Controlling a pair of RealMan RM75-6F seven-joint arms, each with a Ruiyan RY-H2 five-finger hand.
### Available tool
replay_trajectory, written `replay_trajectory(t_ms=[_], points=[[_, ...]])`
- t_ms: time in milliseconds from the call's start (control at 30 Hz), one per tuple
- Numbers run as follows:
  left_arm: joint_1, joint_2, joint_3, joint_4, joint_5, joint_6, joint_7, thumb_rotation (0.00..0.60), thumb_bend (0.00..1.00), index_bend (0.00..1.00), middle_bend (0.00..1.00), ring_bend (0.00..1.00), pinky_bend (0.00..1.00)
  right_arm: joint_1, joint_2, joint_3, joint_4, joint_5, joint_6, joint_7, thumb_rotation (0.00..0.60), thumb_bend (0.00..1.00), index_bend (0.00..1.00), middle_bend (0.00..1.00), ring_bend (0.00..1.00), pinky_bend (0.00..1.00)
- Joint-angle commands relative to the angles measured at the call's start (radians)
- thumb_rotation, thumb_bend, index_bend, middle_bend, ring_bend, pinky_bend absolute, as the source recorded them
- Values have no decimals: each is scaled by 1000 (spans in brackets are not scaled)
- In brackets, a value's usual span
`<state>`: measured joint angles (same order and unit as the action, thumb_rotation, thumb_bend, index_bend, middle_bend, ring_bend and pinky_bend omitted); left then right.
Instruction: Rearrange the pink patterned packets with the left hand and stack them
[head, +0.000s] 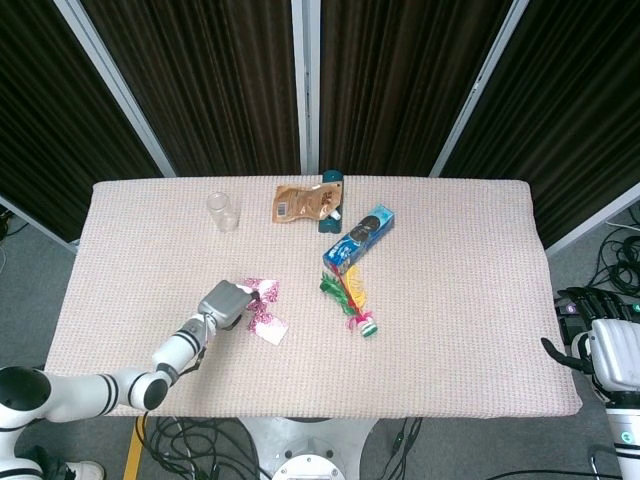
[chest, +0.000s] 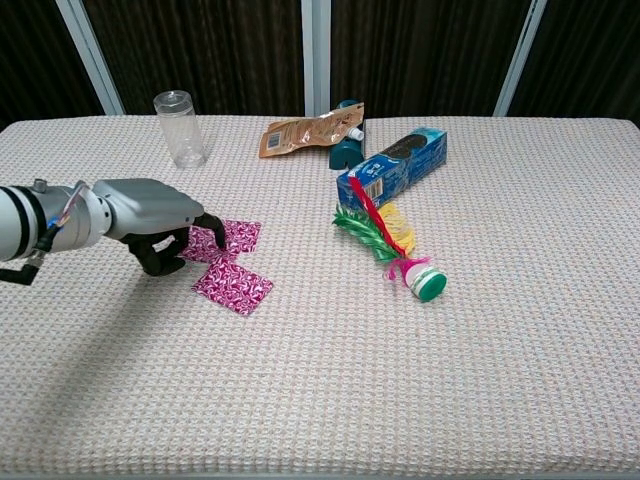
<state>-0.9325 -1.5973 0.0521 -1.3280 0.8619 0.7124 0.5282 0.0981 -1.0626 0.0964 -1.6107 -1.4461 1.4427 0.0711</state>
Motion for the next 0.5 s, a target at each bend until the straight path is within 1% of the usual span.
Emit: replay_trajectory(t_ms=[33,367,500], points=[[12,21,12,-19,-7,9,8,600,545,293,845,836,926,1,-1,0,-1,-1,-1,-1,486,125,236,203,139,138],[58,74,34,-50,-13,35,-13,600,545,293,845,836,925,0,4,1,-13,-7,7,-8,486,125,236,203,140,138],[86,97,33,-60,-17,61,-35,600,545,292,844,835,924,-2,4,1,-13,-7,10,-6,485,126,236,203,140,138]])
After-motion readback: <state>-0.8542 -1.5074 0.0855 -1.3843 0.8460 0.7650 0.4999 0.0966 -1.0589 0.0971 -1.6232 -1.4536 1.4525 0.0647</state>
